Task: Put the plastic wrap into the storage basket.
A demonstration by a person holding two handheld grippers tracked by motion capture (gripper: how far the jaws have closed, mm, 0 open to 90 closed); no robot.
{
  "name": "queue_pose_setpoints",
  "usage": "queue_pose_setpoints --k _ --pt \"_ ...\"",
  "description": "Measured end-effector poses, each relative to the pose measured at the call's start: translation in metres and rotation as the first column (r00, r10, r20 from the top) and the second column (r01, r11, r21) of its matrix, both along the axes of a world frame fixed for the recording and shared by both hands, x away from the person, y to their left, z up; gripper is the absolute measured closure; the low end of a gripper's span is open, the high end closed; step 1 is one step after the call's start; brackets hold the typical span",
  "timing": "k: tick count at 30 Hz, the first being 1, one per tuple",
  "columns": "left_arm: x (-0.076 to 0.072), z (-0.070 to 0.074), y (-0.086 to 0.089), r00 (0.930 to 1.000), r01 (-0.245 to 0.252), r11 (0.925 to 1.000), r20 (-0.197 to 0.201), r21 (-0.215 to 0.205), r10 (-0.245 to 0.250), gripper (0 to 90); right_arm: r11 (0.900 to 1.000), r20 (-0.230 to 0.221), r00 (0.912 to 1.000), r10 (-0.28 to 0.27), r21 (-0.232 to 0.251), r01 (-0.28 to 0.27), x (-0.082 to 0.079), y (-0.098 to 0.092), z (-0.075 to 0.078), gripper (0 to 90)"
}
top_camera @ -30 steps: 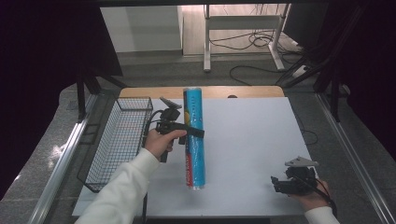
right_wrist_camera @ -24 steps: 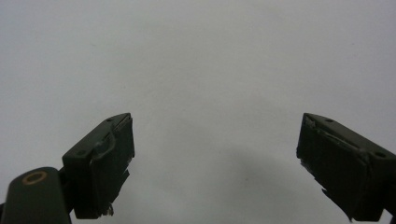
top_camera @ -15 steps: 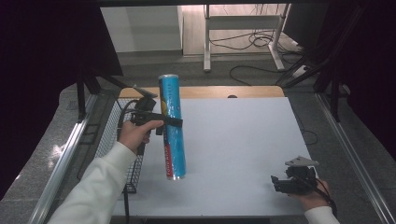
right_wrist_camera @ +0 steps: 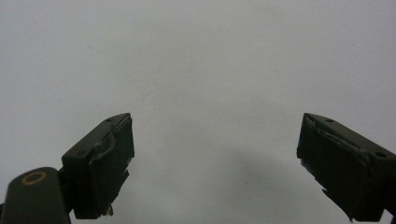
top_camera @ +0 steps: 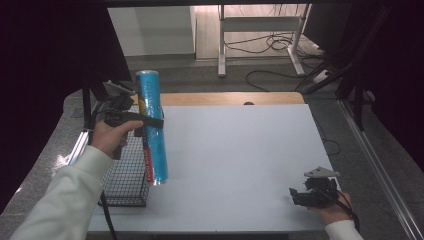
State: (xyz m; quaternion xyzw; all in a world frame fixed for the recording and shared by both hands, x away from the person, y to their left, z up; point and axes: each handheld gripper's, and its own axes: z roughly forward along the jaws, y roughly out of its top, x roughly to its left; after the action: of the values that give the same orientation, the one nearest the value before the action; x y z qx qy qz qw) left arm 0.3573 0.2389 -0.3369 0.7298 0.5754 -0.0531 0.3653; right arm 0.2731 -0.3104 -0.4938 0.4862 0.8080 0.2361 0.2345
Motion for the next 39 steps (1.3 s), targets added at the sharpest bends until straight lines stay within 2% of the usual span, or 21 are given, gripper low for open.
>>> queue_pose_setpoints --k 2,5,12,16,20,26,28,30,35,36,39 --pt "-0.002 0.004 0.014 0.9997 -0.025 0.9995 0.001 0.021 0.025 31.6 1.0 0.0 1.0 -0.001 -0.001 0.001 0.0 0.0 0.0 11.6" --pt "-0.004 0.007 0.025 0.9987 -0.051 0.9977 0.005 0.043 0.051 31.6 1.0 0.0 1.0 0.0 -0.002 0.0 0.001 0.001 0.0 11.6" --pt "-0.008 0.01 0.046 0.9964 -0.085 0.9928 -0.001 0.085 0.085 31.6 1.0 -0.002 1.0 0.0 -0.005 0.0 0.001 0.001 -0.001 11.5" --pt "-0.007 0.008 0.054 0.9948 -0.1 0.9906 -0.01 0.094 0.101 31.6 1.0 -0.005 1.0 0.0 -0.007 0.0 0.001 0.002 -0.001 11.5" --pt "-0.003 0.001 0.062 0.9934 -0.103 0.9849 -0.036 0.139 0.109 31.7 1.0 -0.006 1.0 0.0 -0.009 0.0 0.002 0.002 -0.002 11.6" --pt "-0.002 -0.007 0.068 0.9917 -0.108 0.9821 -0.052 0.154 0.117 31.7 1.0 -0.01 1.0 -0.001 -0.009 0.001 0.003 0.001 -0.002 11.6" --pt "-0.002 -0.011 0.07 0.9914 -0.105 0.9786 -0.059 0.177 0.117 31.7 1.0 -0.013 0.9999 -0.004 -0.008 0.004 0.003 0.001 -0.003 11.6" --pt "-0.002 -0.012 0.07 0.9905 -0.109 0.9778 -0.063 0.179 0.122 31.7 1.0 -0.014 0.9999 -0.003 -0.009 0.003 0.003 0.001 -0.003 11.6" --pt "-0.001 -0.025 0.07 0.9894 -0.086 0.9751 -0.098 0.204 0.108 31.7 1.0 -0.011 0.9999 -0.001 -0.009 0.001 0.003 0.001 -0.003 11.5" --pt "-0.001 -0.031 0.069 0.9891 -0.078 0.9732 -0.106 0.216 0.103 31.7 1.0 -0.013 0.9999 -0.001 -0.009 0.001 0.004 0.001 -0.003 11.6" --pt "-0.002 -0.037 0.068 0.9885 -0.074 0.9705 -0.111 0.229 0.102 31.7 1.0 -0.014 0.9999 -0.001 -0.009 0.0 0.004 0.001 -0.003 11.6"
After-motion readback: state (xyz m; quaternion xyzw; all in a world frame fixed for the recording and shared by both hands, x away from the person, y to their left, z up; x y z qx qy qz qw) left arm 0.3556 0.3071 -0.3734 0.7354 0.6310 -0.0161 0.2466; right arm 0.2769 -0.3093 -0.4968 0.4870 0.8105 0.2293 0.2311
